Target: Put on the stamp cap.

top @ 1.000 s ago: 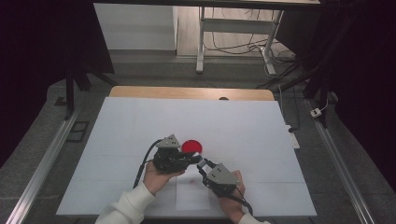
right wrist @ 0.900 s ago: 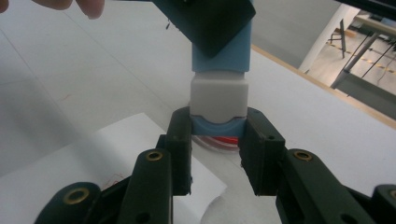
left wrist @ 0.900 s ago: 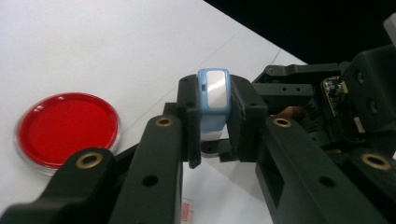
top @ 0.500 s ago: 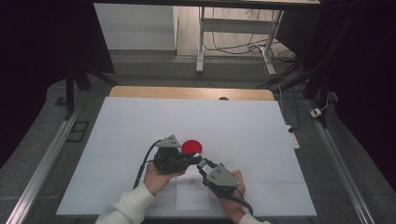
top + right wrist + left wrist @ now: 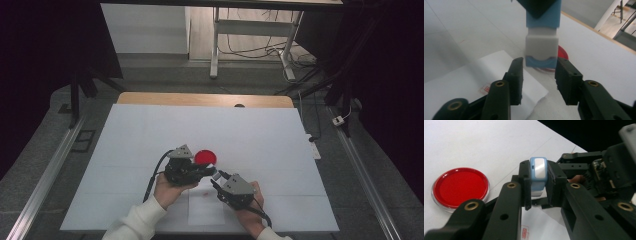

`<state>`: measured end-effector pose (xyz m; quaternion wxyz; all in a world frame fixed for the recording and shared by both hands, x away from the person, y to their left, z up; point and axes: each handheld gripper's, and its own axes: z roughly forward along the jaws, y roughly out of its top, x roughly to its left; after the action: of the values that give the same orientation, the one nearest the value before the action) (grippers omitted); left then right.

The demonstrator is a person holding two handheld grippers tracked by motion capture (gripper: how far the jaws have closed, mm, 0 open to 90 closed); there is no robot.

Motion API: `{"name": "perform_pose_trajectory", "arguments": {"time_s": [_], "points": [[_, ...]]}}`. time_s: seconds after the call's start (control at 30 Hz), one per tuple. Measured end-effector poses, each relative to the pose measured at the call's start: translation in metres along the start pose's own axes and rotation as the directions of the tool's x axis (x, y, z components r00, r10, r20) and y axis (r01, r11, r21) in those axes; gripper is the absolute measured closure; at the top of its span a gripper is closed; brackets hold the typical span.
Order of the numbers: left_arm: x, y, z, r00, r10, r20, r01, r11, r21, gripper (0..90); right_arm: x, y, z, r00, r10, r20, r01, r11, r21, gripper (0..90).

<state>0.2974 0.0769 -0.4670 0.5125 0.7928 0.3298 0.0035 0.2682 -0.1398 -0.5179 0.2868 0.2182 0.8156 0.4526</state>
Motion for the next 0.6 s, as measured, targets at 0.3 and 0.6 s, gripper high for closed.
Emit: {"name": "perform_pose_trajectory", "arguments": {"time_s": [0.3,0.6], "points": [[0.001,0.0,-0.003,1.0,0.005,0.001,-0.005,1.0,-0.008,75.4,-0.015,-0.003,-0.007,0.9958,0.068,-0.061,-0.068,0.998,0.01,51.1],[-0.001,0.001,-0.004,0.9999,0.014,-0.001,-0.014,0.9998,-0.011,75.4,-0.036,-0.014,-0.019,0.9894,0.121,-0.08,-0.117,0.991,0.058,48.9]]}}
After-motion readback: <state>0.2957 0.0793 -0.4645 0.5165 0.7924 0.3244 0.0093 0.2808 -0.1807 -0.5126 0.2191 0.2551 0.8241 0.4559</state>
